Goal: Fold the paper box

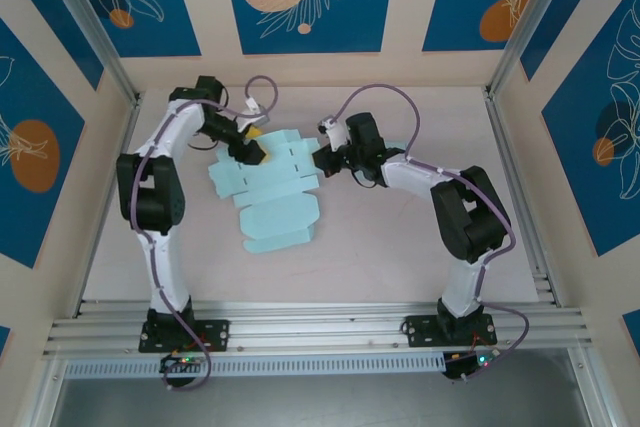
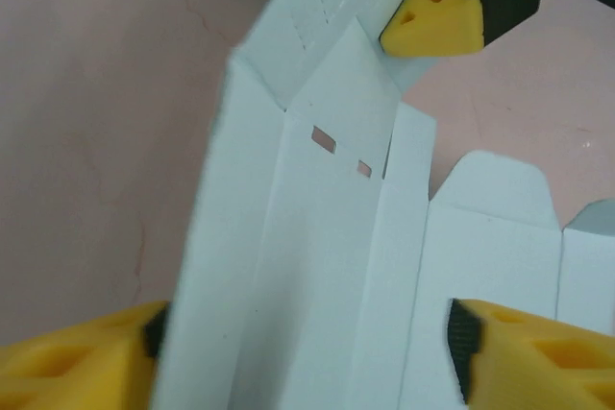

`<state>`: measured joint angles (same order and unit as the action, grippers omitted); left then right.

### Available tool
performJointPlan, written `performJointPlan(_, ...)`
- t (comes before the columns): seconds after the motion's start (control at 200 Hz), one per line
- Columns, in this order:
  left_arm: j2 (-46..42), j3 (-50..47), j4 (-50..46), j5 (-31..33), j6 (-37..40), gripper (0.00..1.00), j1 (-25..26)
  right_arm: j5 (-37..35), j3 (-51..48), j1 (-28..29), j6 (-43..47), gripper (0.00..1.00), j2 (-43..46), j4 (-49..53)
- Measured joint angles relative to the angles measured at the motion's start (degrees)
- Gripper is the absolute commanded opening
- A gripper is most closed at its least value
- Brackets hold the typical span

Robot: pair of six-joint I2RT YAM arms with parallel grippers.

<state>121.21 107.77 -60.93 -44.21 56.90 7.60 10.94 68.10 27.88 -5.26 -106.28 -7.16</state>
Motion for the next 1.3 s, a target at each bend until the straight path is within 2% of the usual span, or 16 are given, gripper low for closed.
performJointPlan(0.09,0.0,-0.1,0.8,3.1,0.2,0.19,1.3,-0.3,-0.5,-0.4,0.0,0.00,0.0,0.0)
performJointPlan(0.17,-0.5,-1.7,3.7,5.8,-0.9,0.06,2.3,-0.7,-1.0,-0.8,-0.3,0.00,0.3,-0.2)
performJointPlan(0.235,-1.5,-4.3,7.3,7.3,-1.7,0.00,3.1,-1.0,-2.0,-1.0,-0.8,0.00,1.0,-0.3)
performJointPlan(0.335,-5.3,-10.7,14.8,11.0,-3.0,0.00,5.1,-2.2,-3.4,-1.0,-2.3,0.00,1.9,0.0)
performJointPlan(0.39,-8.9,-16.2,20.6,14.0,-3.8,0.00,6.6,-3.4,-4.1,-1.1,-3.4,0.14,2.3,0.3)
performJointPlan(0.51,-18.1,-28.8,34.6,21.7,-3.8,0.00,11.3,-6.6,-5.7,-1.4,-8.5,0.29,4.9,2.7)
performJointPlan(0.63,-23.3,-38.1,47.6,30.8,-1.2,0.00,16.1,-9.1,-6.5,-3.1,-14.6,0.30,11.0,6.9)
performJointPlan(0.825,-24.2,-48.7,65.8,42.9,4.4,0.01,22.1,-9.2,-4.2,-5.7,-24.4,0.36,21.1,14.8)
performJointPlan(1.025,-23.6,-49.5,72.1,47.3,5.2,0.02,24.0,-6.1,4.3,-4.8,-29.9,0.38,19.2,23.1)
performJointPlan(1.3,-20.2,-46.8,71.9,47.7,5.2,0.02,24.0,-3.4,14.8,-3.6,-31.2,0.44,5.1,28.6)
